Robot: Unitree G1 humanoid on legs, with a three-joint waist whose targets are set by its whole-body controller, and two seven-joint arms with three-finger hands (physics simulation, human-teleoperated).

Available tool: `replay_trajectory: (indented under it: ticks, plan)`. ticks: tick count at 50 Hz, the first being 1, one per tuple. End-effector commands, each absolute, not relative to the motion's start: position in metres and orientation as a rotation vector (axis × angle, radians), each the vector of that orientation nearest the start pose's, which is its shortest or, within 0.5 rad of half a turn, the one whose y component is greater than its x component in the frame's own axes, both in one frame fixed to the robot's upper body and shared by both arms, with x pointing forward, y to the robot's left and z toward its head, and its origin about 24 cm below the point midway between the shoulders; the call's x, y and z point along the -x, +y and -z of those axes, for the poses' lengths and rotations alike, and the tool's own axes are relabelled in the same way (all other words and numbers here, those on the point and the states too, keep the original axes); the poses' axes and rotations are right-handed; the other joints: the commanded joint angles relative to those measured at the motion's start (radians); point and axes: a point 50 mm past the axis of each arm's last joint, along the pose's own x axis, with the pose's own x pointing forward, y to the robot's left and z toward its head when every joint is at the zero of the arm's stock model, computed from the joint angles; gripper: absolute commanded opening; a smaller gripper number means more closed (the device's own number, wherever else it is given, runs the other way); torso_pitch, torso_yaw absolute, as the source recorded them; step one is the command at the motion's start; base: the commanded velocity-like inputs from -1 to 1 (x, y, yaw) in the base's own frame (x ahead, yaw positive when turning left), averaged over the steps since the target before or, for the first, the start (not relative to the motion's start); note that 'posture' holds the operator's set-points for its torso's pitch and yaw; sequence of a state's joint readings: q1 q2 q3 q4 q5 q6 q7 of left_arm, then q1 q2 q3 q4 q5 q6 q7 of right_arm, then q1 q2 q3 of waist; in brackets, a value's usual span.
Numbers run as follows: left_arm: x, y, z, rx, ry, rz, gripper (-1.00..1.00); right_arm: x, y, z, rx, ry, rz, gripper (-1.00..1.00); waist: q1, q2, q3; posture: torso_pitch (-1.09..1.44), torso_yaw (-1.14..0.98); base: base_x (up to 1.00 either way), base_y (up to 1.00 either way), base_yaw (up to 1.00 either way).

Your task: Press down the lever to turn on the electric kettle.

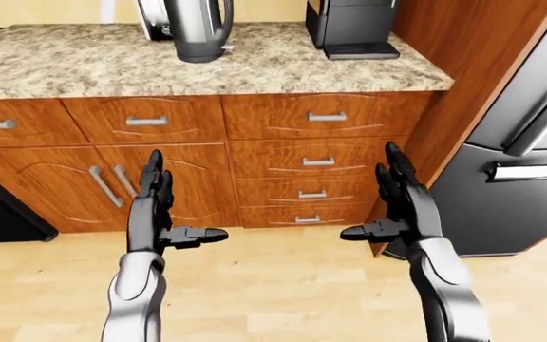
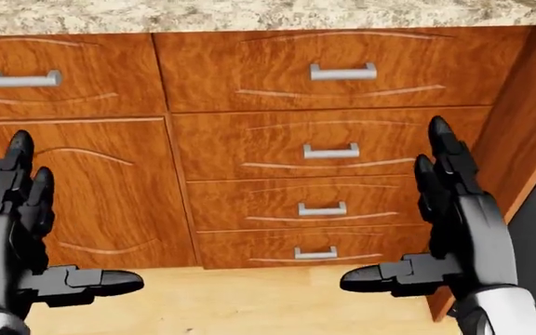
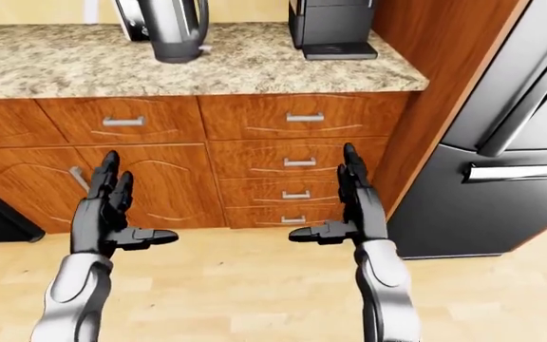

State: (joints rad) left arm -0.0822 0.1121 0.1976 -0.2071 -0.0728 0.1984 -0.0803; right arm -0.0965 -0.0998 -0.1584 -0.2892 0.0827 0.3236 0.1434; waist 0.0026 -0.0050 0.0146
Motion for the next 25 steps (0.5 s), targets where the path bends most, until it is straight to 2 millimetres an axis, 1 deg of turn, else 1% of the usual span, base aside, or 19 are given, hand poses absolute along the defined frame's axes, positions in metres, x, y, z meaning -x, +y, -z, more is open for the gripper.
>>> replay_trajectory:
  ticks: [1,6,9,13,17,18,25]
  plan:
    - [-0.263,0.207,-0.122,-0.052,-0.209,-0.086,1.0,-0.264,-0.187,-0.128,0.031,-0.167,-0.04,1.0,0.0,0.002,-0.021,0.0,0.0,0.0,0.0,0.0]
    - [-0.263,0.217,-0.138,-0.066,-0.245,-0.114,1.0,-0.265,-0.193,-0.141,0.044,-0.193,-0.032,1.0,0.0,0.003,-0.017,0.0,0.0,0.0,0.0,0.0]
    - [-0.261,0.225,-0.155,-0.094,-0.293,-0.134,1.0,-0.266,-0.198,-0.152,0.047,-0.222,-0.023,1.0,-0.001,0.004,-0.016,0.0,0.0,0.0,0.0,0.0]
    - [-0.261,0.234,-0.167,-0.099,-0.317,-0.158,1.0,-0.268,-0.205,-0.165,0.045,-0.246,-0.011,1.0,-0.001,0.004,-0.012,0.0,0.0,0.0,0.0,0.0]
    - [-0.258,0.239,-0.177,-0.104,-0.339,-0.168,1.0,-0.269,-0.212,-0.181,0.047,-0.277,0.003,1.0,0.0,0.006,-0.01,0.0,0.0,0.0,0.0,0.0]
    - [-0.258,0.239,-0.178,-0.102,-0.341,-0.169,1.0,-0.269,-0.212,-0.182,0.049,-0.28,0.005,1.0,0.0,0.006,-0.01,0.0,0.0,0.0,0.0,0.0]
    - [-0.252,0.25,-0.205,-0.109,-0.399,-0.194,1.0,-0.267,-0.217,-0.205,0.068,-0.323,0.007,1.0,0.0,0.004,-0.006,0.0,0.0,0.0,0.0,0.0]
